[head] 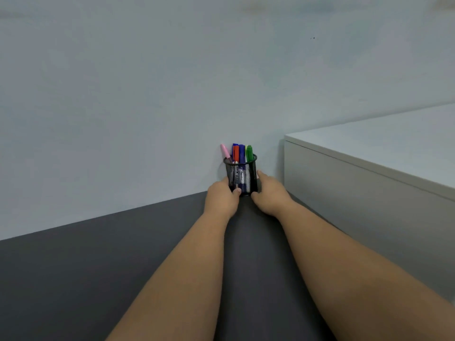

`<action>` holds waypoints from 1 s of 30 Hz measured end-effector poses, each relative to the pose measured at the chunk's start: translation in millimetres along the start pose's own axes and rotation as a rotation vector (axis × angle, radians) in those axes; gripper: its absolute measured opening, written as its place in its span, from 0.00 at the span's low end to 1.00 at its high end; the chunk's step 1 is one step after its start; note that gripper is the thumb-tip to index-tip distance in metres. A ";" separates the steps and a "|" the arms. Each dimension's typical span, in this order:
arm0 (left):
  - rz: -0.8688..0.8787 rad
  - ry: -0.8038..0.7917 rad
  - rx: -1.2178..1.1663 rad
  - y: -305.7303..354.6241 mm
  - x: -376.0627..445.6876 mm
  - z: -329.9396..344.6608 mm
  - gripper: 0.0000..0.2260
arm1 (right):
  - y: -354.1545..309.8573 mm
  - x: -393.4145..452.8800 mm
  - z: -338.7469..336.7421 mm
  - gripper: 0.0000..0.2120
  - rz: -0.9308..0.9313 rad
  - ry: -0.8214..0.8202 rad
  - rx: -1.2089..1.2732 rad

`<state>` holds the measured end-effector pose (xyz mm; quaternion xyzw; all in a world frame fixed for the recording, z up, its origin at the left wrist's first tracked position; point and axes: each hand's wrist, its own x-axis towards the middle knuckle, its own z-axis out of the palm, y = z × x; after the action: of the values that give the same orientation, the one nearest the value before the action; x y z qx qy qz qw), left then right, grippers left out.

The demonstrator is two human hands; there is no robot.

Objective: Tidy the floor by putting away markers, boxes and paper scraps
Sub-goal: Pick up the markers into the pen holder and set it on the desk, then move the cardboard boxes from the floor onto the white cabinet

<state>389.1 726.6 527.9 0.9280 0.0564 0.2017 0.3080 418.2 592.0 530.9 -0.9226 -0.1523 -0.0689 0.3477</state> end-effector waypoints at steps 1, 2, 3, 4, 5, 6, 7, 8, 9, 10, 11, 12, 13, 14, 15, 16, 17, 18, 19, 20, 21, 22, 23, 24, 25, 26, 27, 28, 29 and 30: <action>0.007 -0.025 0.065 0.7 -4.5 -1.4 0.16 | -0.2 -7.1 -2.8 0.27 0.012 0.003 -0.013; 0.021 -0.052 0.127 1.8 -9.8 -2.5 0.16 | 0.2 -14.8 -5.3 0.25 0.021 0.005 -0.031; 0.037 -0.082 0.186 2.1 -15.4 -3.9 0.17 | 0.2 -22.4 -7.2 0.25 0.028 -0.001 -0.053; 0.050 -0.115 0.238 3.3 -22.6 -5.1 0.18 | 1.4 -30.9 -9.3 0.24 0.039 -0.019 -0.080; 0.059 -0.147 0.284 4.6 -30.3 -6.6 0.19 | 2.9 -39.0 -11.4 0.24 0.047 -0.043 -0.111; 0.065 -0.178 0.323 4.5 -37.2 -8.1 0.19 | 4.0 -45.7 -12.4 0.23 0.050 -0.068 -0.141; 0.071 -0.207 0.348 5.8 -46.2 -9.8 0.19 | 5.2 -54.2 -15.0 0.22 0.048 -0.093 -0.165; 0.079 -0.231 0.361 8.6 -57.4 -12.1 0.19 | 6.5 -65.4 -19.3 0.22 0.045 -0.119 -0.186; 0.086 -0.248 0.364 10.4 -67.6 -14.6 0.19 | 7.7 -74.8 -22.4 0.21 0.036 -0.140 -0.207; 0.089 -0.257 0.362 13.7 -79.8 -17.8 0.19 | 8.6 -85.5 -26.0 0.22 0.026 -0.163 -0.226; 0.088 -0.263 0.358 16.8 -92.0 -20.9 0.19 | 9.5 -96.0 -30.0 0.22 0.016 -0.186 -0.246; 0.086 -0.264 0.357 18.8 -102.5 -23.6 0.19 | 10.5 -105.0 -33.3 0.23 0.009 -0.206 -0.267; 0.077 -0.263 0.357 22.8 -115.6 -26.7 0.19 | 11.4 -116.0 -38.3 0.23 0.001 -0.223 -0.288; 0.066 -0.261 0.361 28.0 -129.9 -30.3 0.19 | 12.8 -128.7 -44.7 0.24 -0.011 -0.235 -0.308; 0.060 -0.259 0.367 33.2 -142.9 -33.1 0.19 | 14.4 -140.6 -50.8 0.24 -0.027 -0.246 -0.328; 0.055 -0.260 0.375 40.5 -158.2 -35.8 0.20 | 16.8 -155.1 -58.5 0.24 -0.045 -0.258 -0.345; 0.049 -0.263 0.384 47.4 -172.9 -37.9 0.20 | 19.7 -169.2 -66.5 0.24 -0.062 -0.268 -0.359; 0.043 -0.266 0.393 53.1 -185.7 -39.3 0.20 | 22.9 -181.9 -74.0 0.24 -0.072 -0.276 -0.370; 0.035 -0.273 0.400 61.6 -201.5 -40.4 0.21 | 27.1 -197.7 -83.7 0.24 -0.080 -0.285 -0.383; 0.029 -0.281 0.405 70.6 -216.3 -41.3 0.21 | 31.6 -212.4 -92.8 0.24 -0.089 -0.292 -0.395; 0.024 -0.287 0.411 79.8 -231.6 -41.2 0.21 | 36.1 -227.1 -101.4 0.23 -0.101 -0.295 -0.407; 0.019 -0.291 0.419 89.6 -246.8 -40.7 0.21 | 39.6 -242.6 -109.4 0.23 -0.115 -0.298 -0.423; 0.012 -0.296 0.428 100.4 -261.7 -39.6 0.22 | 43.0 -257.9 -117.3 0.23 -0.129 -0.307 -0.437; 0.004 -0.302 0.435 111.2 -275.5 -38.6 0.22 | 46.6 -272.9 -125.1 0.22 -0.141 -0.319 -0.443; -0.006 -0.307 0.439 123.5 -288.9 -36.9 0.22 | 49.6 -288.1 -134.5 0.22 -0.149 -0.333 -0.444; -0.018 -0.309 0.446 136.0 -301.4 -34.8 0.22 | 53.0 -303.2 -144.9 0.22 -0.156 -0.343 -0.444; -0.029 -0.311 0.452 146.4 -309.8 -32.6 0.22 | 55.6 -314.9 -154.7 0.22 -0.159 -0.354 -0.444; -0.043 -0.313 0.450 159.0 -320.2 -29.5 0.22 | 60.2 -328.1 -168.0 0.23 -0.157 -0.368 -0.449; -0.055 -0.317 0.445 172.7 -330.7 -25.6 0.22 | 66.7 -340.8 -182.9 0.23 -0.149 -0.380 -0.455; -0.056 -0.325 0.442 186.7 -341.0 -21.0 0.22 | 75.5 -352.5 -197.8 0.22 -0.142 -0.382 -0.464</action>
<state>65.8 510.0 538.4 0.9910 0.0746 0.0242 0.1086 106.0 325.0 550.0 -0.9606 -0.2593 0.0487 0.0874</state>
